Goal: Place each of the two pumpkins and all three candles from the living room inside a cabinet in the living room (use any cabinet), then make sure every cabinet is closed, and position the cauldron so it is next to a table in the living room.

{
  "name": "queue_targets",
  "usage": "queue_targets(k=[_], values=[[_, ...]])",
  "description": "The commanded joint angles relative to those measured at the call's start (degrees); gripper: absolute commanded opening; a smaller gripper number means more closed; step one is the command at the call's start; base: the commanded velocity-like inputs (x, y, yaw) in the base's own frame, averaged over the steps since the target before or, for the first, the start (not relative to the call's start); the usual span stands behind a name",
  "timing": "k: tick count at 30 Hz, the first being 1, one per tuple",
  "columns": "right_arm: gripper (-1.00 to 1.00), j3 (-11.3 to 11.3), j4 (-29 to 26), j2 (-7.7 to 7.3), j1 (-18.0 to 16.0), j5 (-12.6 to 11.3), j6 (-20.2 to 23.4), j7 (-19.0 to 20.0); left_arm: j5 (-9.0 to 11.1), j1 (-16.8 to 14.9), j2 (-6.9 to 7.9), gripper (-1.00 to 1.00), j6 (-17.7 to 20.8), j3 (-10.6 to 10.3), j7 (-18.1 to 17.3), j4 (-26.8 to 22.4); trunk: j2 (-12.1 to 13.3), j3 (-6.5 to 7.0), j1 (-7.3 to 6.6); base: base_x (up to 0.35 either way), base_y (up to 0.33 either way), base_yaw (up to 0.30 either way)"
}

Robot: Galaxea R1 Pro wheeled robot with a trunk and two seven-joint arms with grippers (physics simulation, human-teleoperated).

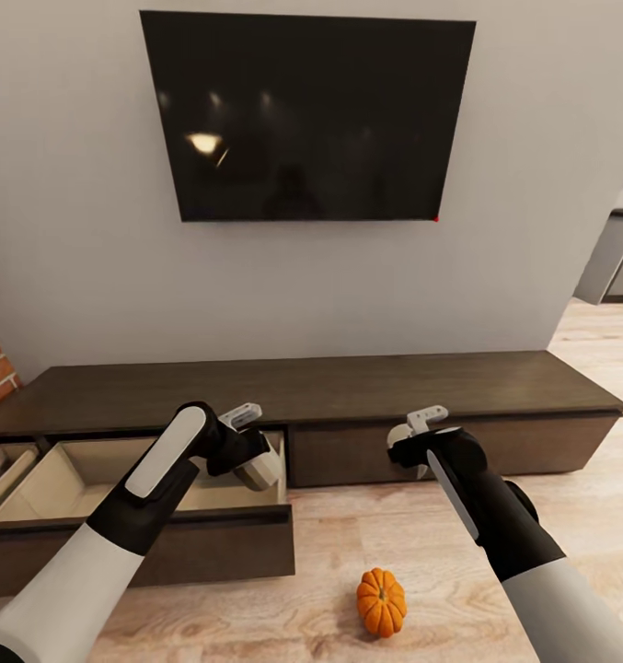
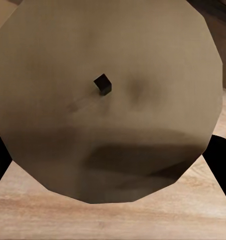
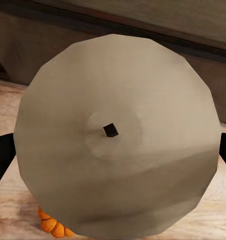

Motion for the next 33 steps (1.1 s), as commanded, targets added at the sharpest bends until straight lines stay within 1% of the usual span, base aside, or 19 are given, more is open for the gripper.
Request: queue_targets(k=[1, 12, 19, 33], values=[[-1.00, 0.01, 0.02, 0.02, 0.05, 0.05, 0.00, 0.02, -0.02, 0.00, -0.02, -1.00, 0.04, 0.02, -0.01, -0.01, 0.41, 0.09, -0.23, 0.000, 0.000, 0.063], [-1.00, 0.11, -0.04, 0.05, 0.27, 0.01, 0.00, 0.02, 0.05, 0.00, -0.05, -1.00, 0.04, 0.05, -0.01, 0.54, 4.83, 1.06, -2.64, 0.000, 0.000, 0.063], [-1.00, 0.72, -0.04, 0.05, 0.27, 0.01, 0.00, 0.02, 0.07, 0.00, -0.12, -1.00, 0.02, 0.06, -0.01, 0.67, 7.63, 1.68, -4.18, 0.000, 0.000, 0.063], [-1.00, 0.78, -0.04, 0.05, 0.27, 0.01, 0.00, 0.02, 0.07, 0.00, -0.31, -1.00, -0.01, -0.02, -0.01, 0.78, 13.25, 2.92, -7.25, 0.000, 0.000, 0.063]])
